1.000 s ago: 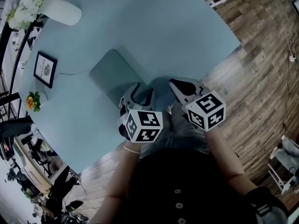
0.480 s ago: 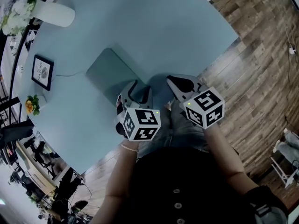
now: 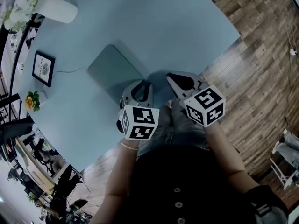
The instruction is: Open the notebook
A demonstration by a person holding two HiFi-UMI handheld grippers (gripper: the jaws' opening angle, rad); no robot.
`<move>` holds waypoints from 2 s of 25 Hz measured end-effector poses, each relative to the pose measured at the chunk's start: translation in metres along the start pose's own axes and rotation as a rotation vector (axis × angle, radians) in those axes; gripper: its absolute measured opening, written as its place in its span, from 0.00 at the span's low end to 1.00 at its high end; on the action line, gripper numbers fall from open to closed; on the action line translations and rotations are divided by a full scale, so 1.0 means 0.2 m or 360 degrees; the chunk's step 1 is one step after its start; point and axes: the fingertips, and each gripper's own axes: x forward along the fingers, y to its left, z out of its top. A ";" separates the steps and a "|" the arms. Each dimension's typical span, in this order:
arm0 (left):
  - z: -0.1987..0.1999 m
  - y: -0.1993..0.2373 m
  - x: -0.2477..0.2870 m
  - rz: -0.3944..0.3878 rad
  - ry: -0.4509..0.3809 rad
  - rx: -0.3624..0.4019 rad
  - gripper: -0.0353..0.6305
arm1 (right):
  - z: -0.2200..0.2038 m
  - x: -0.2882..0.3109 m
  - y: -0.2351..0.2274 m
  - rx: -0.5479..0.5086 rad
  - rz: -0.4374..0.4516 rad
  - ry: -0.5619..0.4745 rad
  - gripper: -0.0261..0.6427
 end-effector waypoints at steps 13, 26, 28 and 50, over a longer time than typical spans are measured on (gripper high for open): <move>0.06 0.03 -0.12 -0.0032 -0.0189 -0.0186 0.10 | 0.11 0.01 0.08 -0.0132 0.0056 -0.0019 0.05; 0.10 0.13 -0.30 0.0086 -0.0327 -0.0361 0.10 | 0.22 0.10 0.23 -0.0299 0.0208 0.0030 0.05; 0.09 0.15 -0.34 0.0106 -0.0358 -0.0404 0.10 | 0.23 0.12 0.26 -0.0322 0.0232 0.0038 0.05; -0.04 0.41 -0.73 0.0490 -0.0580 -0.0671 0.10 | 0.29 0.32 0.65 -0.0638 0.0578 0.0157 0.05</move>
